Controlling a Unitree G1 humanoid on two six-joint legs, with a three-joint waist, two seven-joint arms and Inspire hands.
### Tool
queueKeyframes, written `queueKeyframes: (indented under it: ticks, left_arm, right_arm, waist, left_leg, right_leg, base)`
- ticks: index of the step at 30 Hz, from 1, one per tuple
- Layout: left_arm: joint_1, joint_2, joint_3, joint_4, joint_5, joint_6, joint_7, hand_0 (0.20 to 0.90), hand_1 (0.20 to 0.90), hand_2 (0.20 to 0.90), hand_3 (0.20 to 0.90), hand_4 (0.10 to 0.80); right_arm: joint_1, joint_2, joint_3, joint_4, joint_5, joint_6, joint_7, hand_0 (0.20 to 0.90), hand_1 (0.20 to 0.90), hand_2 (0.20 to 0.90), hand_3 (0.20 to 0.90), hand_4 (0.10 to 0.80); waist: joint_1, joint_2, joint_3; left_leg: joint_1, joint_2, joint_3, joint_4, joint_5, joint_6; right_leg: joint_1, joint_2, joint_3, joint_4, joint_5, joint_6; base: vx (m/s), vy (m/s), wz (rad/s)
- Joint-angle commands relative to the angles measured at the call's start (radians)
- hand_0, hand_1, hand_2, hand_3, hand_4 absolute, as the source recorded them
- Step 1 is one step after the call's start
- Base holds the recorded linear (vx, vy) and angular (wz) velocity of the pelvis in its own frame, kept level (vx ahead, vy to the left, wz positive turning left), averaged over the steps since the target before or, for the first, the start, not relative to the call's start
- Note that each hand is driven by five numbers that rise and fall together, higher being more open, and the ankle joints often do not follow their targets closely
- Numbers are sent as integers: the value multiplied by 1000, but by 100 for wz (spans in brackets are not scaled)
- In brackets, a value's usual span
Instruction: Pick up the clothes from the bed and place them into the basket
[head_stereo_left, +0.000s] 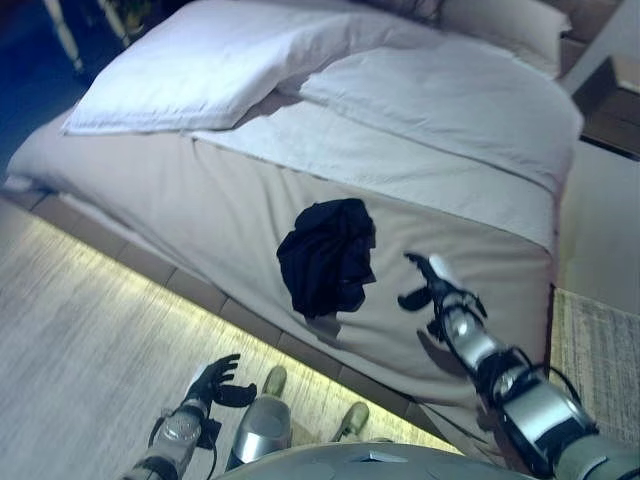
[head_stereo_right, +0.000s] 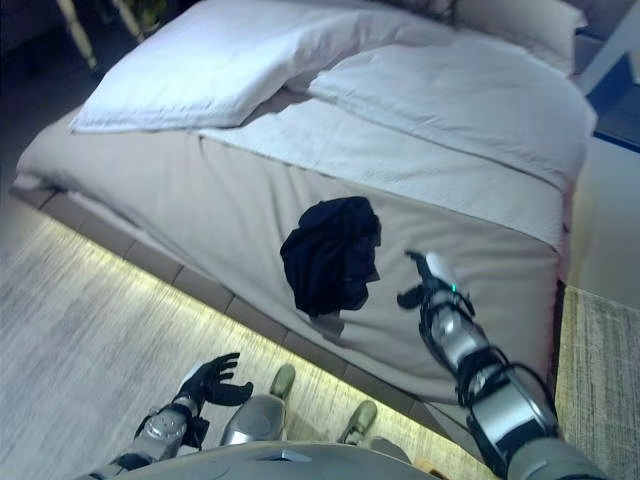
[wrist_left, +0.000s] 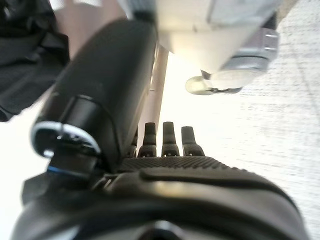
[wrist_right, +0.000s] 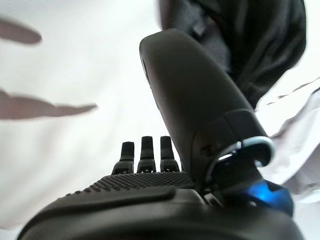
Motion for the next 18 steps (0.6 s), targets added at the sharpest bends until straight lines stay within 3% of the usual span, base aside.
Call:
queueKeyframes:
  ticks: [1, 5, 10, 16, 18]
  left_arm:
    - [-29, 53, -51, -39, -30, -72, -23, 900, 900, 900, 900, 800]
    - [-42, 63, -65, -70, -57, -99, -22, 900, 900, 900, 900, 800]
    - [-49, 83, -61, -157, -130, -130, -27, 900, 900, 900, 900, 800]
    - [-49, 95, -58, -288, -237, -149, -10, 900, 900, 900, 900, 800]
    - [-43, 100, -56, -321, -247, -131, -3, 900, 900, 900, 900, 800]
  right_arm:
    - [-143, -62, 35, -53, -23, -16, -78, 900, 900, 900, 900, 800]
    - [-244, -82, 50, -26, -10, 19, -101, 900, 900, 900, 900, 800]
    - [-349, -109, 65, 19, -1, 115, -98, 900, 900, 900, 900, 800]
    - [-426, -125, 38, 122, 86, 298, -33, 900, 900, 900, 900, 800]
    - [-453, -136, 43, 172, 124, 377, 40, 900, 900, 900, 900, 800]
  waist:
    - [54, 10, 57]
    - [83, 32, 104]
    - [111, 72, 157]
    - [131, 124, 207]
    - [138, 145, 223]
  left_leg:
    - [-88, -51, 87, 71, -45, 65]
    - [-190, -71, 77, 188, -88, 64]
    - [-352, -118, 78, 342, -107, 87]
    - [-484, -151, 86, 414, -105, 113]
    - [-519, -157, 88, 424, -100, 121]
  right_leg:
    - [-75, -80, 21, 227, -49, -10]
    - [-143, -108, 2, 321, -76, -10]
    - [-282, -160, -22, 480, -104, -18]
    - [-445, -210, -2, 626, -138, -14]
    - [-495, -226, 13, 664, -149, -8]
  base:
    - [-48, -15, 20]
    - [38, -10, 23]
    - [0, 61, 26]
    - [-37, 78, 13]
    - [-63, 63, -1]
